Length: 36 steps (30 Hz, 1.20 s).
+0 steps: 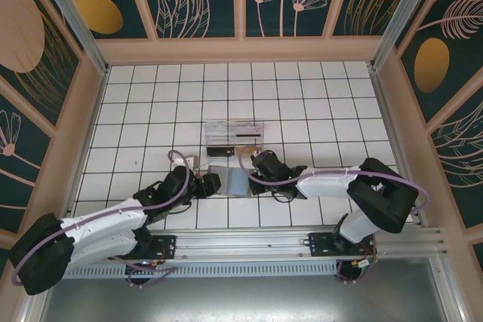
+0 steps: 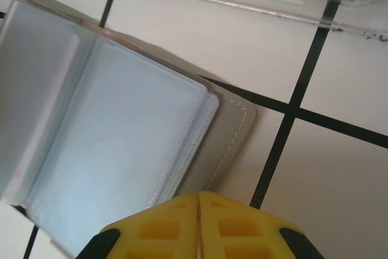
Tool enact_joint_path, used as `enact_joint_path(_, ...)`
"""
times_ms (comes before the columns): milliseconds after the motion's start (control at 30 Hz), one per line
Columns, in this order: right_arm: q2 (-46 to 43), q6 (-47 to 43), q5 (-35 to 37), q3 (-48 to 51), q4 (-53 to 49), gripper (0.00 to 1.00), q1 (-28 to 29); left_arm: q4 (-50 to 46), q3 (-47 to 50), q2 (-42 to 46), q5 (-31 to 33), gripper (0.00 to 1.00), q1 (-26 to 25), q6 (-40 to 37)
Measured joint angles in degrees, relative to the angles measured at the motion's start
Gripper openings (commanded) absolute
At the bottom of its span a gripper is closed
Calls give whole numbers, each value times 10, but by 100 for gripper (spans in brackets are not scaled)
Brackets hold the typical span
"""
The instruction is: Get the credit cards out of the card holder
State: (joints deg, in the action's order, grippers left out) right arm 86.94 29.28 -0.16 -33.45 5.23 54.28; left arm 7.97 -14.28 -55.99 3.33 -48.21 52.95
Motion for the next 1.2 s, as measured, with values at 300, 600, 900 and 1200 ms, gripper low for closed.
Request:
enact_joint_path(300, 37, -10, 2, -36, 6, 10, -12, 5, -6, -33, -2, 70, 0, 0)
enact_joint_path(600, 39, -16, 3, -38, 5, 10, -14, 14, -9, -68, -3, 69, 0, 0)
enact_joint_path(900, 39, -15, 3, -38, 5, 10, -14, 25, -10, -82, -3, 67, 0, -2)
enact_joint_path(1200, 39, -15, 3, -38, 5, 10, -14, 20, -22, -44, 8, 66, 0, -10)
